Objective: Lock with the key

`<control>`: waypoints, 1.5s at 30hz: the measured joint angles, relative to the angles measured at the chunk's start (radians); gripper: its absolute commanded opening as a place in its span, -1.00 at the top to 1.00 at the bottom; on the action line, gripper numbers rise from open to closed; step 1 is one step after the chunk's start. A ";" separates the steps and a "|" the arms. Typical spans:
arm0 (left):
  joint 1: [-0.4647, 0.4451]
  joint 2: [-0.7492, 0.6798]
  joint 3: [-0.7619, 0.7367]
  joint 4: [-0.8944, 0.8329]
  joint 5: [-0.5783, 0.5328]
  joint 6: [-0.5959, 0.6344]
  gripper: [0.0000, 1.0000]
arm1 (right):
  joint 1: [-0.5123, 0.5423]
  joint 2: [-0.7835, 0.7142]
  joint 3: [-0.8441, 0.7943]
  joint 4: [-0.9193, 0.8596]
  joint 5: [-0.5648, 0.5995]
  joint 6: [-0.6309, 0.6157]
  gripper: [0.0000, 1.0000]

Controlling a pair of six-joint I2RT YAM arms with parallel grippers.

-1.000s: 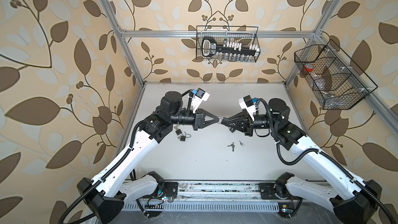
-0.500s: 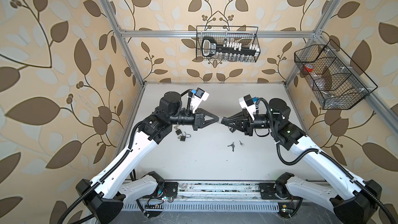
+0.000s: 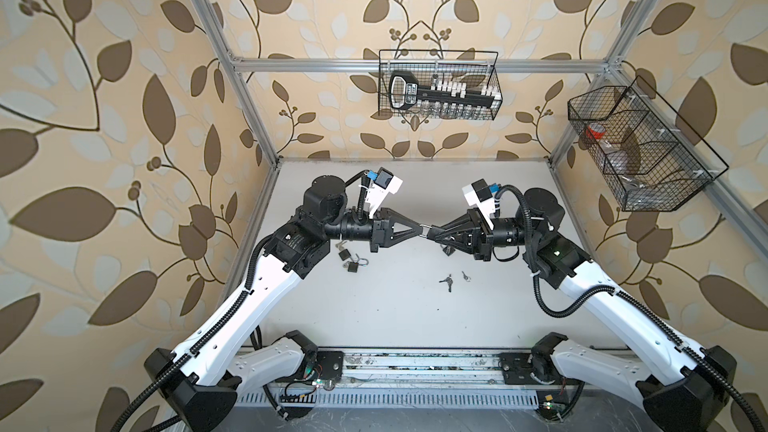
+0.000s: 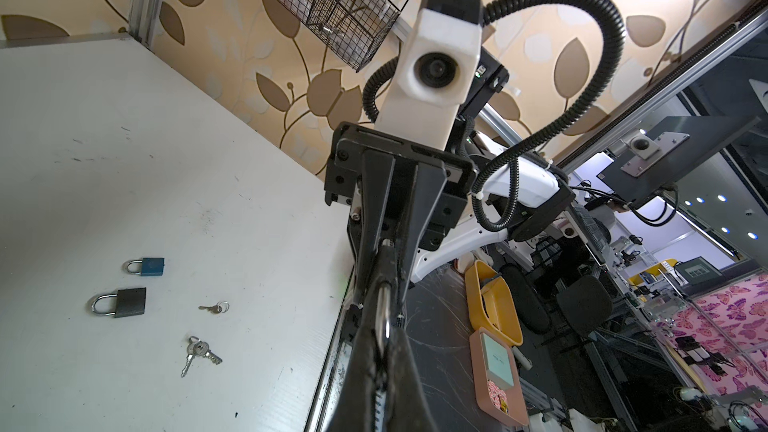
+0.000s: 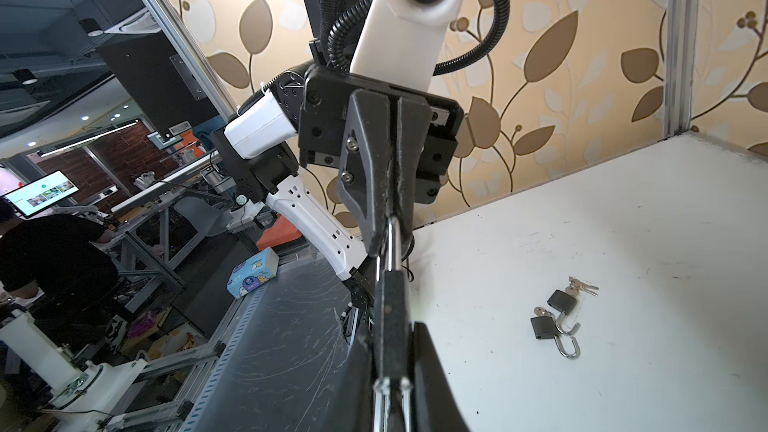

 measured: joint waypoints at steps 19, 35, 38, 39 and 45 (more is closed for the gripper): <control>-0.031 -0.011 0.000 -0.002 -0.033 0.043 1.00 | 0.003 0.029 0.002 0.075 -0.064 0.092 1.00; -0.053 -0.019 0.000 0.000 -0.055 0.085 1.00 | 0.011 0.051 0.003 0.179 -0.097 0.220 1.00; -0.071 -0.015 0.000 0.010 -0.078 0.085 1.00 | 0.014 0.055 0.019 0.158 -0.095 0.206 1.00; -0.077 -0.015 0.000 0.014 -0.085 0.084 1.00 | 0.014 0.057 0.027 0.149 -0.097 0.199 1.00; -0.111 -0.016 0.010 0.054 -0.128 0.078 1.00 | 0.013 0.058 0.059 0.135 -0.111 0.177 1.00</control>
